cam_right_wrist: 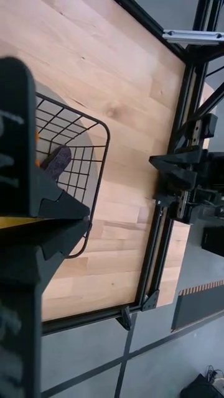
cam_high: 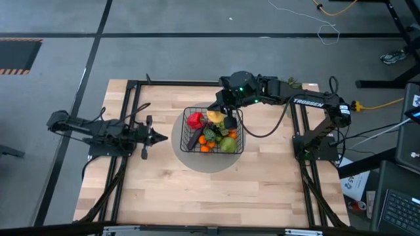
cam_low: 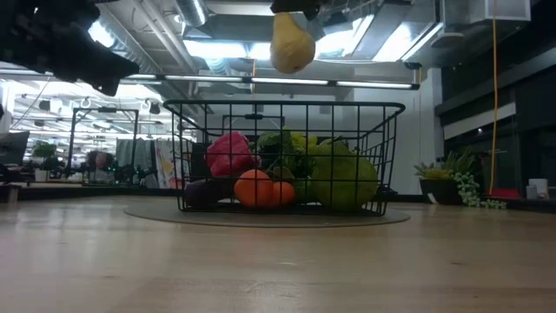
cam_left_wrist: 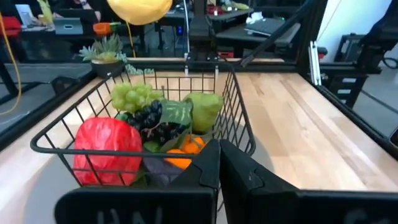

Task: Build produce basket
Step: Put the yellow pear into the wire basket

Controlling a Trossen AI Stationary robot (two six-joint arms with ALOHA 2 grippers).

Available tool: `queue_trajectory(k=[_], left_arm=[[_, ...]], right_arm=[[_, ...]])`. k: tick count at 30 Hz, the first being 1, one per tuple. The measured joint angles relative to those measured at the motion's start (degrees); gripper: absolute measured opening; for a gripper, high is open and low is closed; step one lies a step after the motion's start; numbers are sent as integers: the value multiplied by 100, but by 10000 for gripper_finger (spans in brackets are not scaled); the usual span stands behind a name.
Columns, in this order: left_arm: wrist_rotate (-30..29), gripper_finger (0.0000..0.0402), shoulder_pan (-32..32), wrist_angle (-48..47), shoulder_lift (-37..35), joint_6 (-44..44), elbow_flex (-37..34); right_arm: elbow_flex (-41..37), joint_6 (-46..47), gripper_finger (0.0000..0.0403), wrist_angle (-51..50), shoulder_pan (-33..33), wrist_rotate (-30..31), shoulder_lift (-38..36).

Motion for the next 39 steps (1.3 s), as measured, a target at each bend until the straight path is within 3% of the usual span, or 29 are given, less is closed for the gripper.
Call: queue_trajectory(k=[12,20,29,39], left_arm=[[398,0,338,-13,-1,-224,-134],[587,0,338,861,1,-221,-700],[638,0,338,34,15,-366,-694],[578,0,338,66,103,-409,-692]], right_arm=[[-2,26,0,-201,0,1,0],[-2,56,0,-199,0,1,2],[-4,164,0,-354,0,1,4],[-7,162,0,-417,-2,-1,24]])
